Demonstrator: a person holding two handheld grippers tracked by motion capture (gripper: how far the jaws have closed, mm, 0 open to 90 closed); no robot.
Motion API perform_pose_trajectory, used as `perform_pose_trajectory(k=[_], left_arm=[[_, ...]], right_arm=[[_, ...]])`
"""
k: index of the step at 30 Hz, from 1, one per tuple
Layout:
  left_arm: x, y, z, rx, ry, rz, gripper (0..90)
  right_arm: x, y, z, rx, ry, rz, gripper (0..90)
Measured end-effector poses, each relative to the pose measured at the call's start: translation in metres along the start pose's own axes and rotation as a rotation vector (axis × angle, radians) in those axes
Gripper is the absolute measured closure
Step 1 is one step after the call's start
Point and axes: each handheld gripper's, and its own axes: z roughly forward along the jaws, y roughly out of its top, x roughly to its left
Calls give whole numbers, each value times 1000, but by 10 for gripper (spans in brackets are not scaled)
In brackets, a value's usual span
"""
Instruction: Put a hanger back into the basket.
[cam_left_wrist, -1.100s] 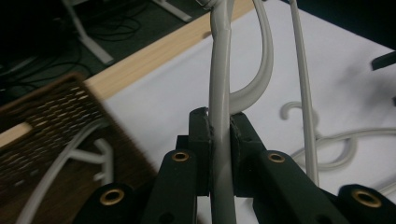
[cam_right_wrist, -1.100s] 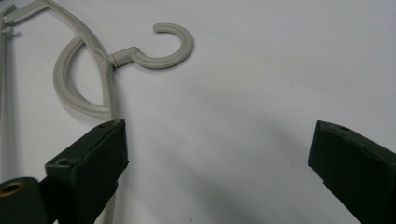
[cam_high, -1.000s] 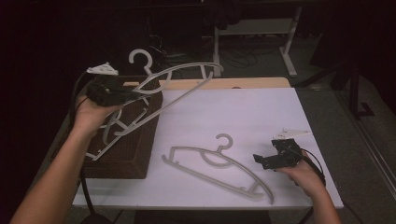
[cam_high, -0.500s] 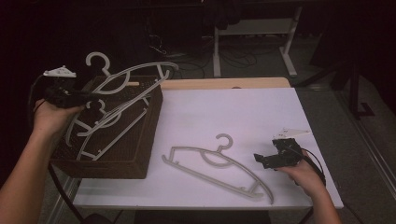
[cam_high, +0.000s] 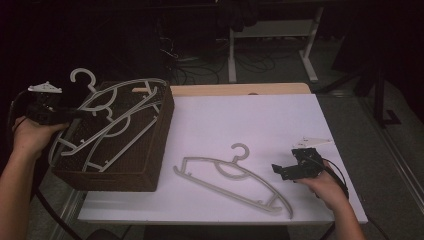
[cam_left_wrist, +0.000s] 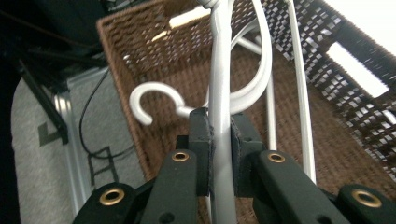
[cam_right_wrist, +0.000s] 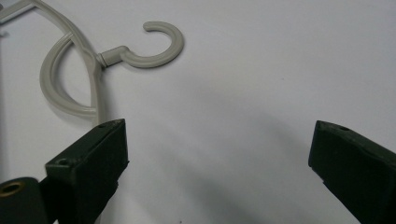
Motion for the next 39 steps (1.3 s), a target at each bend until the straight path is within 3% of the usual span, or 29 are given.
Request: perform_pose_trajectory(k=[8, 17, 22, 27, 32, 36, 39], left_arm=[[-1, -4, 21, 66, 29, 6, 815], [-10, -8, 48, 114, 12, 2, 814], [-12, -14, 56, 121, -7, -24, 809], [-16, -22, 61, 157, -35, -18, 784], [-18, -24, 61, 156, -51, -14, 564], [-20, -22, 56, 117, -69, -19, 479], [-25, -17, 51, 70, -114, -22, 425]], right_arm=[[0, 0, 0, 1, -1, 3, 43], [-1, 0, -1, -1, 0, -2, 44], [-1, 0, -2, -5, -1, 1, 43], [-1, 0, -3, -9, -2, 2, 43], [-1, 1, -2, -9, -2, 0, 44], [-1, 1, -1, -7, -1, -8, 43], [-1, 1, -2, -8, 0, -6, 43]])
